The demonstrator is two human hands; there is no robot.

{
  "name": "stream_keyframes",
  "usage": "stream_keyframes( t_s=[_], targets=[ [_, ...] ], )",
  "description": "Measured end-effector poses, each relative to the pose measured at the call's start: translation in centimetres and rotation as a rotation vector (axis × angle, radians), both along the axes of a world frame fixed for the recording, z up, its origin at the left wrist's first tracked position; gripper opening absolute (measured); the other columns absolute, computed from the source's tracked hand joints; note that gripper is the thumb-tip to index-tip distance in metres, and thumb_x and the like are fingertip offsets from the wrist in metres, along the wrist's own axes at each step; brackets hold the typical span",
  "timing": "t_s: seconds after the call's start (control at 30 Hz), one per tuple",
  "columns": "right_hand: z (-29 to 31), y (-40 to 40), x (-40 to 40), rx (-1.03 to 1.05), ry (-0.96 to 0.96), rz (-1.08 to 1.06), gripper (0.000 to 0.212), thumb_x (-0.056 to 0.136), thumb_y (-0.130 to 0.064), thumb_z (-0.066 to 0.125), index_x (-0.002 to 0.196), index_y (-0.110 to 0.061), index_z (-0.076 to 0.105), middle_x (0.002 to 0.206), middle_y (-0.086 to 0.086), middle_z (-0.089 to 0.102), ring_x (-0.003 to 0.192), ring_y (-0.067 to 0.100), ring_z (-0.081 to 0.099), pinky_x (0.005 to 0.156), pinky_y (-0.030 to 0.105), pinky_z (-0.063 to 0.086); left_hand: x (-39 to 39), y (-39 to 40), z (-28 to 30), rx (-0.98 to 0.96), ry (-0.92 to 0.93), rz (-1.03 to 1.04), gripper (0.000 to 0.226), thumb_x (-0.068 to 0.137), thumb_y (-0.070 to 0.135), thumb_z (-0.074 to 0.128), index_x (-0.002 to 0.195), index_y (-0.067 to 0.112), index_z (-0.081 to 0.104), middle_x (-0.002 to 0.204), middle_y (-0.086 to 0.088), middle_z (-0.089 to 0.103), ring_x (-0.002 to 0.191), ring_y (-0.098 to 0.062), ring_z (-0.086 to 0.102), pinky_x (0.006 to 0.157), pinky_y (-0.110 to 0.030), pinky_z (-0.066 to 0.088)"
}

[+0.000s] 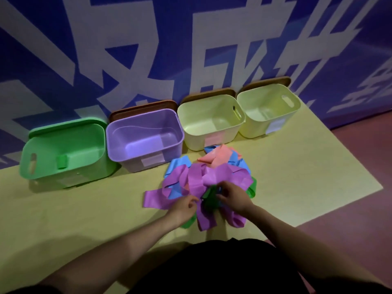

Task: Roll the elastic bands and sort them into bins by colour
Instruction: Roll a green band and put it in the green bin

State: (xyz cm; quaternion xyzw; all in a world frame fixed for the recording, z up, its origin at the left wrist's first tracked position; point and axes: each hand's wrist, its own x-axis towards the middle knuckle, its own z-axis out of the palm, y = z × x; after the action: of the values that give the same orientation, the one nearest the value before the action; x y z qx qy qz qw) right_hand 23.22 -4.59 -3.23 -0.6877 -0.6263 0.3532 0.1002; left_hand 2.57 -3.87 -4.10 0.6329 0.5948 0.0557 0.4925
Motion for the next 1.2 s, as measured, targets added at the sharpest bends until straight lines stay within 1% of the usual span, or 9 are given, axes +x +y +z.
stream_keyframes(
  t_s=[0.2,0.37,0.43,0.67,0.77,0.9,0.97,1.07,1.2],
  targets=[
    [-1.9,1.5,2.3,-0.064,-0.121,0.206,0.05,0.088,-0.034,0.061,0.135,-0.024,0.047,0.114,0.007,0.064,0.1,0.028,0.063,0.077,0.033,0.044,4.6,0.2,-1.3,0.019,0.088,0.067,0.035,0.09,0.027,0.062,0.12,0.01,0.059,0.106,-0.007,0.067,0.098,-0.024,0.063,0.078,-0.029,0.046],
    [-2.8,2.4,3.5,-0.1,-0.063,0.264,0.042,0.093,-0.036,0.056,0.133,-0.026,0.053,0.123,0.005,0.065,0.111,0.025,0.06,0.087,0.032,0.045,6.1,0.0,-1.7,0.057,0.029,0.168,0.011,0.088,0.022,0.065,0.08,0.014,0.065,0.074,0.0,0.063,0.07,-0.012,0.054,0.058,-0.022,0.032],
    [-2.4,2.9,3.6,-0.103,0.021,0.228,0.033,0.095,-0.034,0.054,0.126,-0.023,0.06,0.12,0.005,0.067,0.108,0.024,0.062,0.088,0.031,0.046,6.1,0.5,-1.2,0.07,-0.091,0.253,0.023,0.088,0.014,0.064,0.067,0.021,0.057,0.066,0.002,0.056,0.064,-0.009,0.049,0.061,-0.026,0.036],
    [4.1,6.0,3.7,0.011,0.406,0.073,0.025,0.097,-0.024,0.054,0.093,-0.005,0.07,0.077,-0.003,0.061,0.069,0.002,0.051,0.074,0.022,0.042,6.5,3.6,6.0,0.189,-0.399,0.543,0.031,0.093,0.002,0.053,0.067,0.019,0.052,0.07,0.005,0.05,0.068,-0.002,0.045,0.065,-0.013,0.036],
    [7.1,6.7,3.6,0.074,0.48,0.111,0.018,0.097,-0.022,0.054,0.092,-0.015,0.07,0.072,-0.013,0.06,0.066,-0.005,0.05,0.068,0.012,0.039,7.1,4.8,9.3,0.191,-0.546,0.612,0.022,0.095,0.006,0.051,0.075,0.015,0.054,0.074,0.001,0.05,0.072,-0.005,0.045,0.069,-0.021,0.036],
    [9.0,6.9,3.6,0.203,0.487,0.145,0.007,0.089,-0.015,0.067,0.088,-0.009,0.071,0.068,-0.032,0.059,0.066,-0.008,0.052,0.064,0.009,0.036,7.2,6.3,12.5,0.193,-0.677,0.743,0.02,0.095,0.009,0.05,0.077,0.016,0.055,0.076,-0.001,0.052,0.078,-0.014,0.048,0.073,-0.029,0.037],
    [9.4,7.2,3.5,0.249,0.444,0.151,0.006,0.084,-0.01,0.07,0.078,-0.013,0.07,0.065,-0.025,0.06,0.064,-0.005,0.05,0.062,0.013,0.035,6.9,7.0,13.9,0.2,-0.729,0.84,0.023,0.094,0.009,0.05,0.075,0.019,0.058,0.075,0.002,0.056,0.08,-0.017,0.051,0.077,-0.032,0.038],
    [9.7,7.3,3.3,0.29,0.374,0.12,0.031,0.081,-0.008,0.072,0.059,-0.025,0.059,0.061,-0.012,0.055,0.064,-0.006,0.051,0.062,0.023,0.036,5.9,7.9,16.0,0.169,-0.853,0.977,0.02,0.093,0.011,0.049,0.078,0.016,0.061,0.076,-0.002,0.061,0.075,-0.016,0.055,0.075,-0.032,0.041],
    [10.1,7.3,3.1,0.257,0.503,-0.028,0.018,0.085,-0.027,0.071,0.068,-0.028,0.063,0.073,-0.006,0.06,0.072,0.008,0.053,0.071,0.027,0.041,4.5,8.7,19.0,0.086,-0.978,1.0,0.014,0.093,0.021,0.05,0.086,0.016,0.062,0.084,-0.007,0.062,0.077,-0.019,0.058,0.07,-0.034,0.044]
  ],
)
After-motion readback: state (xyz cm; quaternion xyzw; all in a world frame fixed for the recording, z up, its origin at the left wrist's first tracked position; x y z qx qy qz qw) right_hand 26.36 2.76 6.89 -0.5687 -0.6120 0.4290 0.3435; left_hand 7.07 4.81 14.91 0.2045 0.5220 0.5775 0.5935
